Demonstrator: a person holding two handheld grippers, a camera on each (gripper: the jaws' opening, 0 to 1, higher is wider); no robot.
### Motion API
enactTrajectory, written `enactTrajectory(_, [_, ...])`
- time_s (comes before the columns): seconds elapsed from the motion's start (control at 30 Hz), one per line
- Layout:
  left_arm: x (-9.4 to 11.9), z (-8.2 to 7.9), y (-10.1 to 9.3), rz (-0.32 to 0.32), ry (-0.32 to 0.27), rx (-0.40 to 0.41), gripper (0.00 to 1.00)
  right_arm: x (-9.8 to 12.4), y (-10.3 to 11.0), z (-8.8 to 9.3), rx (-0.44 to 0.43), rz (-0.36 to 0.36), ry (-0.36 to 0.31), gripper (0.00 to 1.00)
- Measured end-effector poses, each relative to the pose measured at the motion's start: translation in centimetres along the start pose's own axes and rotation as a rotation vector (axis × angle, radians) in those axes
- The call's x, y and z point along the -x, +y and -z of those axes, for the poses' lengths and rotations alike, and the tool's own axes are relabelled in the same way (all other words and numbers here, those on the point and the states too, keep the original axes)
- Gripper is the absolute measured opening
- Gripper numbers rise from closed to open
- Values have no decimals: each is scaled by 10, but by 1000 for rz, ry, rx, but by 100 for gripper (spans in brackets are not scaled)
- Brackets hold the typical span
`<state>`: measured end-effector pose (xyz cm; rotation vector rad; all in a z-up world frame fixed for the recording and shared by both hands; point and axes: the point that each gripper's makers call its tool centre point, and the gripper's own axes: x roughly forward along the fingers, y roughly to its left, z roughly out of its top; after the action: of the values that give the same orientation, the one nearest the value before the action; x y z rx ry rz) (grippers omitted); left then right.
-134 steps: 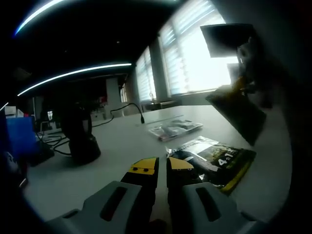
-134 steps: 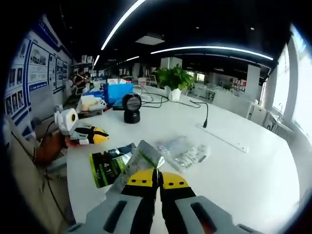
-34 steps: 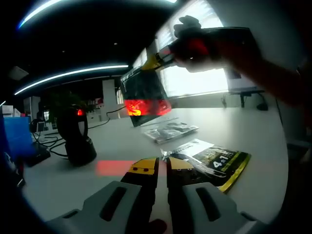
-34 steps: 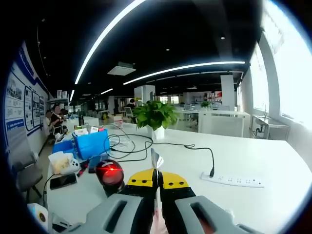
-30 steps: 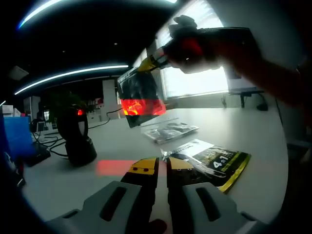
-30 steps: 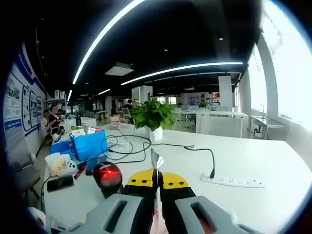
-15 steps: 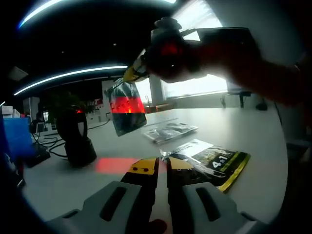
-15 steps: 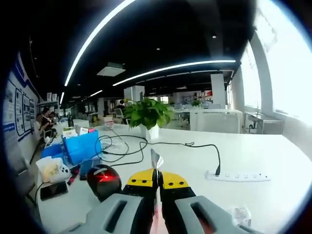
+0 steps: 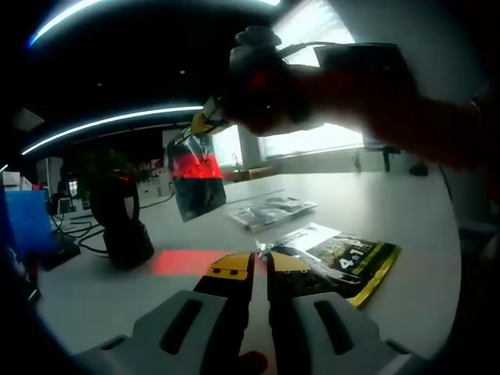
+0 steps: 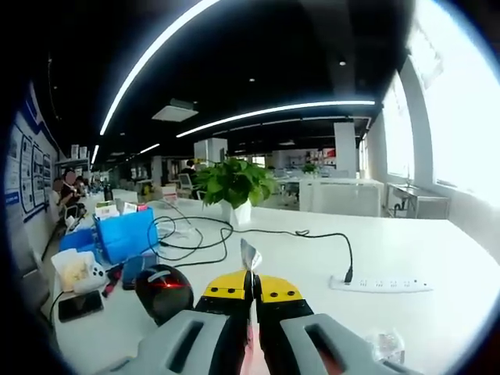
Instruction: Clip sheet goods on table flip sheet goods clip sheet goods scan sheet goods put sheet goods back to table
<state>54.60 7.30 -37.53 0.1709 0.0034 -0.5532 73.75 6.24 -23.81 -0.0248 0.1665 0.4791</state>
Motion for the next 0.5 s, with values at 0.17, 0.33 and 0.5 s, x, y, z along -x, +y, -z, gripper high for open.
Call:
enactTrajectory(0.17, [0, 0, 0, -2, 1, -1, 0, 7, -4, -5, 23, -18, -12, 0])
enactTrajectory(0.33, [0, 0, 0, -3, 2, -3, 0, 16, -6, -13, 51, -37, -33, 0])
enactTrajectory(0.5, [0, 0, 0, -4, 3, -5, 0, 23, -10, -16, 70, -56, -34, 0])
